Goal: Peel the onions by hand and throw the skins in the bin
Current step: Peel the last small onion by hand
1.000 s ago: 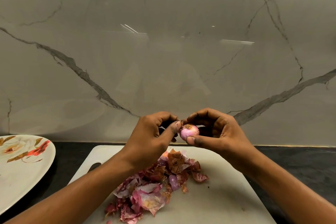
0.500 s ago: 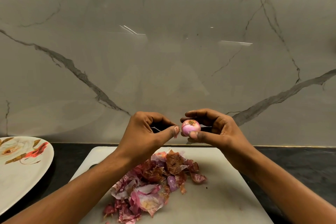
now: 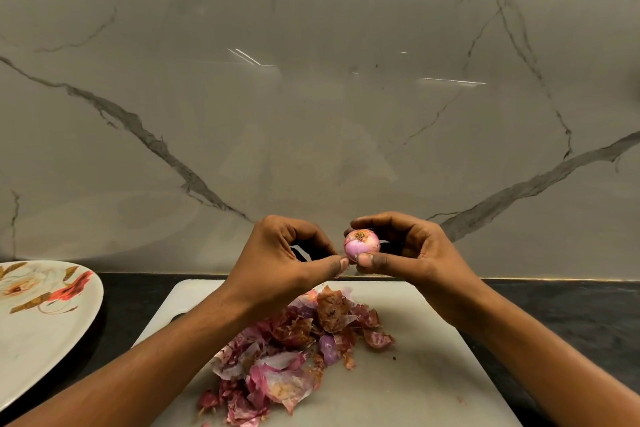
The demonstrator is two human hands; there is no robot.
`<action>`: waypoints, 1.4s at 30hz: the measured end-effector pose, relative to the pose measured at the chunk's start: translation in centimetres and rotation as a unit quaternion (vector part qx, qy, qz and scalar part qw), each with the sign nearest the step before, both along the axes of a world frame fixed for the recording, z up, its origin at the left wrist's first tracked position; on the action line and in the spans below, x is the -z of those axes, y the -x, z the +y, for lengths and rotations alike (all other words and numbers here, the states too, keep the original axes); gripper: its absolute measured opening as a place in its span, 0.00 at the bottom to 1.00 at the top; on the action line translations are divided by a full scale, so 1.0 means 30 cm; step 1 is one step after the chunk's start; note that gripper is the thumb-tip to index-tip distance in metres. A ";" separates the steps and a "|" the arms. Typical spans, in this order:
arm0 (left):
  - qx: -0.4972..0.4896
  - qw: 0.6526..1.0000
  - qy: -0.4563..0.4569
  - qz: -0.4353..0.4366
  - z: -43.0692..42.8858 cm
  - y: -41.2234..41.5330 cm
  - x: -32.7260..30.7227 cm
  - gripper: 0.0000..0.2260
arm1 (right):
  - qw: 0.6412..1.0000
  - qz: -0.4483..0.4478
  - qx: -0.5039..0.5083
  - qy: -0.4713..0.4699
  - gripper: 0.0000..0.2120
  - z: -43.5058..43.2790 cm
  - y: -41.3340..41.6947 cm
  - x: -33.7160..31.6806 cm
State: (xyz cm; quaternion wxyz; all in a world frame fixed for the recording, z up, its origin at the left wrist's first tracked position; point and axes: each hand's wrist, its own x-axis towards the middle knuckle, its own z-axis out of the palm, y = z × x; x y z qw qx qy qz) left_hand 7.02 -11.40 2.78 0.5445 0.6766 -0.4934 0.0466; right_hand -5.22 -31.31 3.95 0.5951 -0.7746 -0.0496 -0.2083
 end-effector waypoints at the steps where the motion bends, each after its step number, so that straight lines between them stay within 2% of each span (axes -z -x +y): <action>1: 0.004 1.000 0.002 0.003 0.000 0.001 -0.002 0.03 | 1.000 0.001 -0.002 -0.006 0.22 0.000 0.000 -0.001; 5: 0.010 1.000 0.009 0.012 0.000 0.001 -0.001 0.06 | 0.998 0.019 -0.007 -0.055 0.21 0.007 0.007 -0.014; 9: 0.009 1.000 0.007 0.014 -0.007 0.004 0.005 0.04 | 0.997 0.050 0.015 -0.061 0.14 0.007 0.005 -0.022; 12: 0.013 1.000 0.016 0.008 -0.008 0.012 0.000 0.03 | 0.993 0.069 0.001 -0.097 0.15 -0.004 0.001 -0.018; 16: 0.019 0.999 0.025 0.004 -0.007 0.015 -0.006 0.08 | 0.987 0.091 -0.028 -0.131 0.21 -0.005 -0.003 -0.015; 21: 0.014 0.999 0.040 0.020 -0.008 0.008 -0.003 0.08 | 0.982 0.107 -0.053 -0.143 0.18 0.004 0.006 -0.017; 26: 0.011 0.997 0.055 0.045 -0.006 0.012 -0.008 0.11 | 0.987 0.101 -0.056 -0.108 0.17 0.008 0.007 -0.012; 33: -0.001 0.997 0.040 0.070 -0.007 0.011 -0.016 0.12 | 0.995 0.073 -0.032 -0.055 0.22 0.013 0.005 -0.005; 42: -0.022 0.998 0.026 0.059 -0.009 0.011 -0.013 0.02 | 0.996 0.064 -0.025 -0.064 0.22 0.010 0.001 -0.002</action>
